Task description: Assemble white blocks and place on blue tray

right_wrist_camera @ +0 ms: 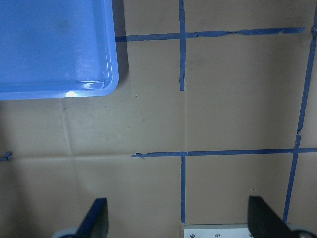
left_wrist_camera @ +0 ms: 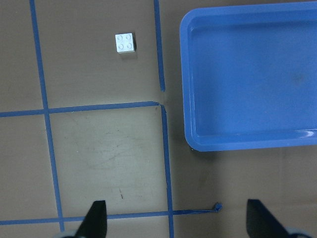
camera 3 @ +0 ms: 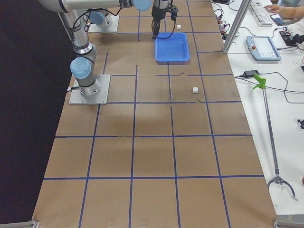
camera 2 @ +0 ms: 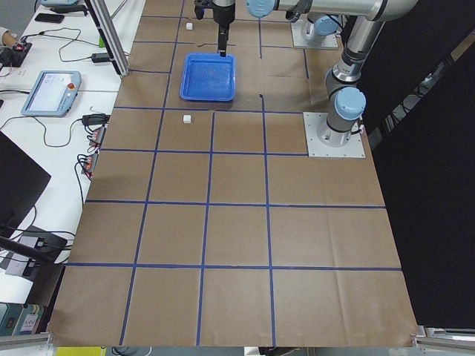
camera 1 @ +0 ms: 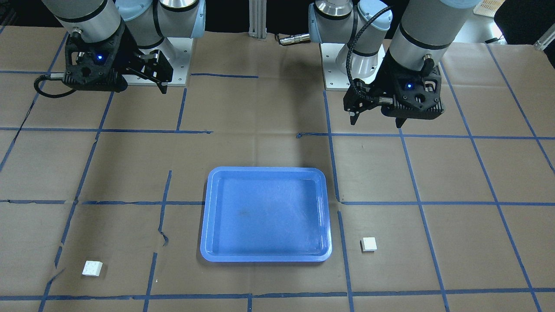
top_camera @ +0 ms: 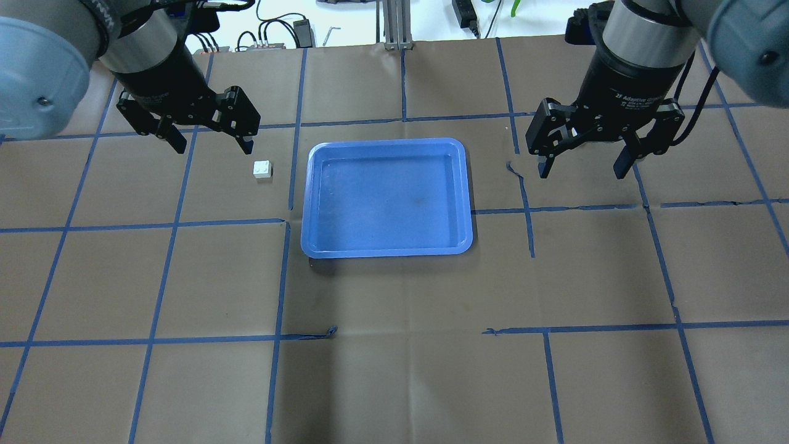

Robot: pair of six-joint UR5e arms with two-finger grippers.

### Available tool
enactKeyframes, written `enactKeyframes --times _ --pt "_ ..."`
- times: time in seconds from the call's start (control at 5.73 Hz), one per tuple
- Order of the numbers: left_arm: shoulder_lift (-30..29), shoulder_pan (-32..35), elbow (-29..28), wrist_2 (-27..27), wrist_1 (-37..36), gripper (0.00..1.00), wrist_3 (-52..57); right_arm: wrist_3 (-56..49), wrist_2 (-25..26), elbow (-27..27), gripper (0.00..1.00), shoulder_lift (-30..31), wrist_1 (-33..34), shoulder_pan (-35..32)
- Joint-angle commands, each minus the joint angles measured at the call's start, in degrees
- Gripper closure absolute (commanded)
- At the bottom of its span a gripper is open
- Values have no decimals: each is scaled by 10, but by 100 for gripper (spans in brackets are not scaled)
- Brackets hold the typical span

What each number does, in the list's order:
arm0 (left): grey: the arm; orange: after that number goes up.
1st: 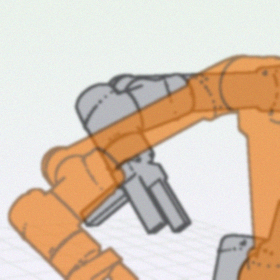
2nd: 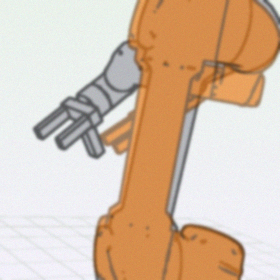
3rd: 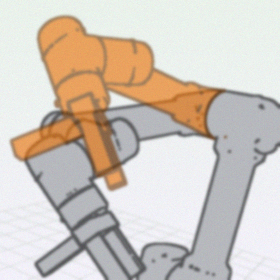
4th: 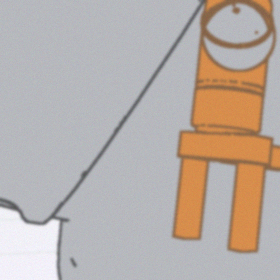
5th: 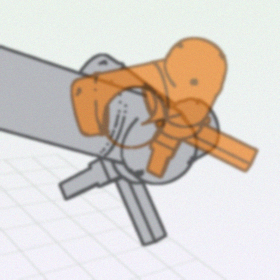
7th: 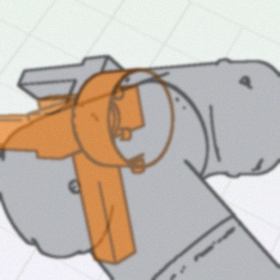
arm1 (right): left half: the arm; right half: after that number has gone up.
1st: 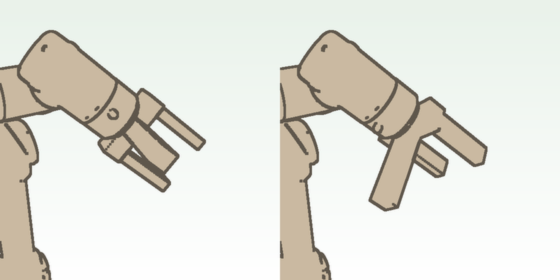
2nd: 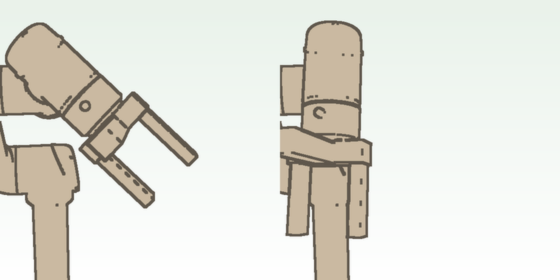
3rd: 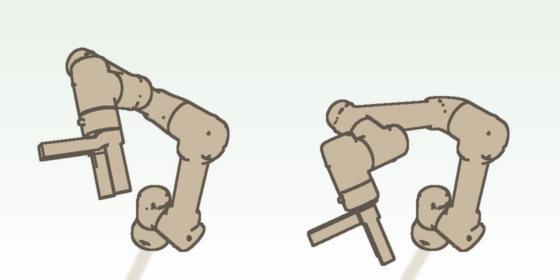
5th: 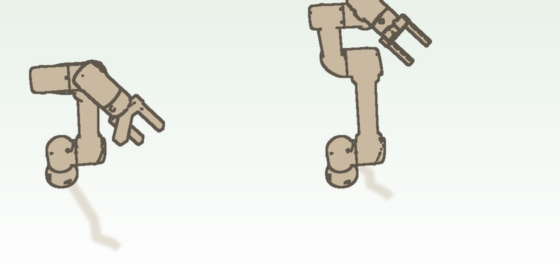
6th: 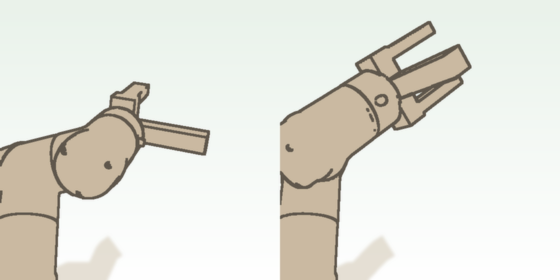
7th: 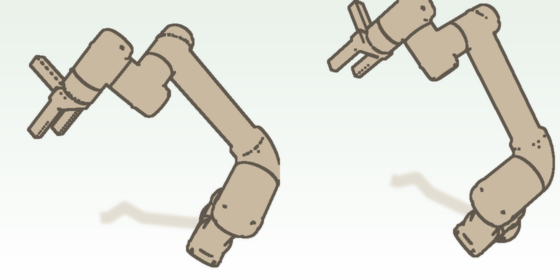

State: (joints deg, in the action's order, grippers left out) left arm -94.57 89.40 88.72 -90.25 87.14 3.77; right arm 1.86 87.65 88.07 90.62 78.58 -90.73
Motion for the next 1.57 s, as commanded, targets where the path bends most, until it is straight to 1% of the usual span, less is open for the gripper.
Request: enactKeyframes --times 0.0,0.17,0.35,0.52,0.7,0.87,1.05,1.22,1.4 --pt "-104 -31 7 1 -106 1 6 -71 -1 0 1 -1 6 26" --pt "-156 -33 28 -1 -163 1 30 -170 -4 0 1 -5 7 56" --pt "-196 -34 48 0 -243 1 31 -313 -9 0 1 -9 9 93" --pt "-243 -34 57 0 -338 1 34 -479 -10 -1 1 -32 42 122" --pt "-272 -44 41 -1 -360 1 33 -625 -10 -1 1 -54 89 137" --pt "-281 -52 57 -1 -375 1 33 -789 -11 -4 1 -76 139 142" --pt "-301 -52 52 -2 -378 1 33 -946 -21 -6 1 -112 209 143" --pt "-304 -52 53 -1 -384 16 35 -1049 -81 -8 1 -151 254 164" --pt "-305 -52 54 -1 -384 62 36 -1110 -180 -11 1 -196 259 204"
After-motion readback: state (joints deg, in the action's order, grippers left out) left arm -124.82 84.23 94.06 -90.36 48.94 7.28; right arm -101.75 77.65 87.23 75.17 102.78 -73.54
